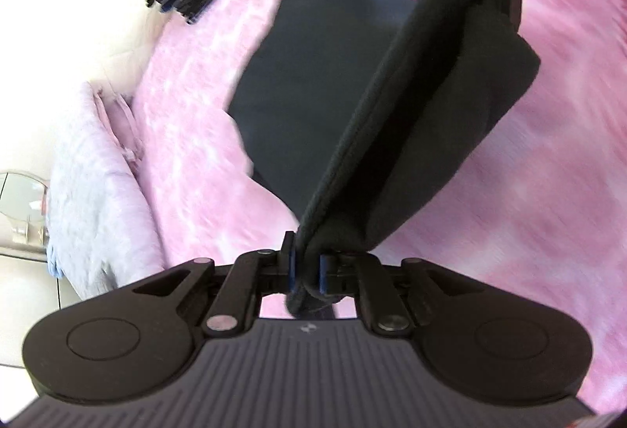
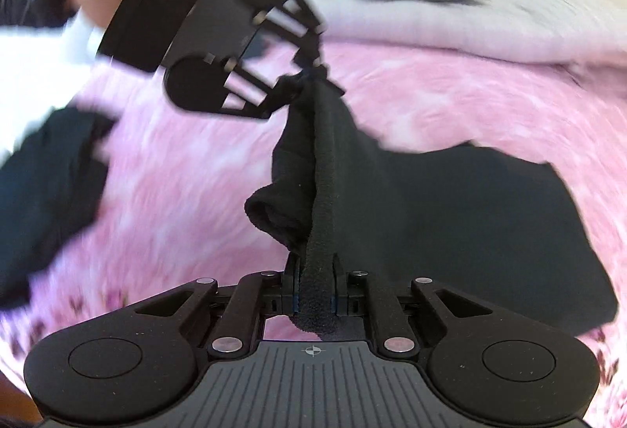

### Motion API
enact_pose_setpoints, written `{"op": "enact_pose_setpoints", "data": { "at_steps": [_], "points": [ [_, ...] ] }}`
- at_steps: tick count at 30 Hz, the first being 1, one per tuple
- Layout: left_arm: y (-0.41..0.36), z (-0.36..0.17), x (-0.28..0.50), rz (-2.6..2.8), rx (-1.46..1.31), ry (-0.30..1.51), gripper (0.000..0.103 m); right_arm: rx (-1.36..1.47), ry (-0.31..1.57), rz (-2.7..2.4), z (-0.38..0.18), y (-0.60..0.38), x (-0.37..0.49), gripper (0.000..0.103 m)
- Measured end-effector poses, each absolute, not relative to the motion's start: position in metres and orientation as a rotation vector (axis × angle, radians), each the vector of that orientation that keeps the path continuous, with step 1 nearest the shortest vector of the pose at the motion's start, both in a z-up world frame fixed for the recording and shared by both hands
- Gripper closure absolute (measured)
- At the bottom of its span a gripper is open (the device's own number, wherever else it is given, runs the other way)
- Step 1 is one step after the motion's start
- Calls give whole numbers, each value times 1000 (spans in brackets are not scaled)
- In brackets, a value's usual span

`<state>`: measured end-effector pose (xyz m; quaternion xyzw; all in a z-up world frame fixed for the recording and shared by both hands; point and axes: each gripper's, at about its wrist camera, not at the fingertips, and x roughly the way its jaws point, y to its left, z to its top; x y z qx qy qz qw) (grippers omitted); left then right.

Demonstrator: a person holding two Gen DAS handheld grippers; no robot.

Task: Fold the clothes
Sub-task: 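Lift the folded shirt with both grippers and fold it in half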

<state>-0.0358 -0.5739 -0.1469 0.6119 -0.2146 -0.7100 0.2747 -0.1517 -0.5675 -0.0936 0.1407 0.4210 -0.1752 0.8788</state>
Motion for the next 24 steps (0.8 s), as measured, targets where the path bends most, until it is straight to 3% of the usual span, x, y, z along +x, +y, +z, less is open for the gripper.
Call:
{"op": "enact_pose_setpoints", "data": {
  "at_steps": [6,14,19,24],
  "points": [
    [-675,-116,-101,-1942,1666,-578,94,486,776,-392,-82,-684,-223,91],
    [-802,-178,-177,-2041,1779,-500,92,775,756,-467,-147,-823,-316,91],
    [-836,-222,-196,-2038,1840,-385,85,929,744,-509,-197,-867,-341,90],
    [-849,-219,-185,-2016,1751,-197,81,1019,694,-534,-206,-881,-358,86]
  ]
}}
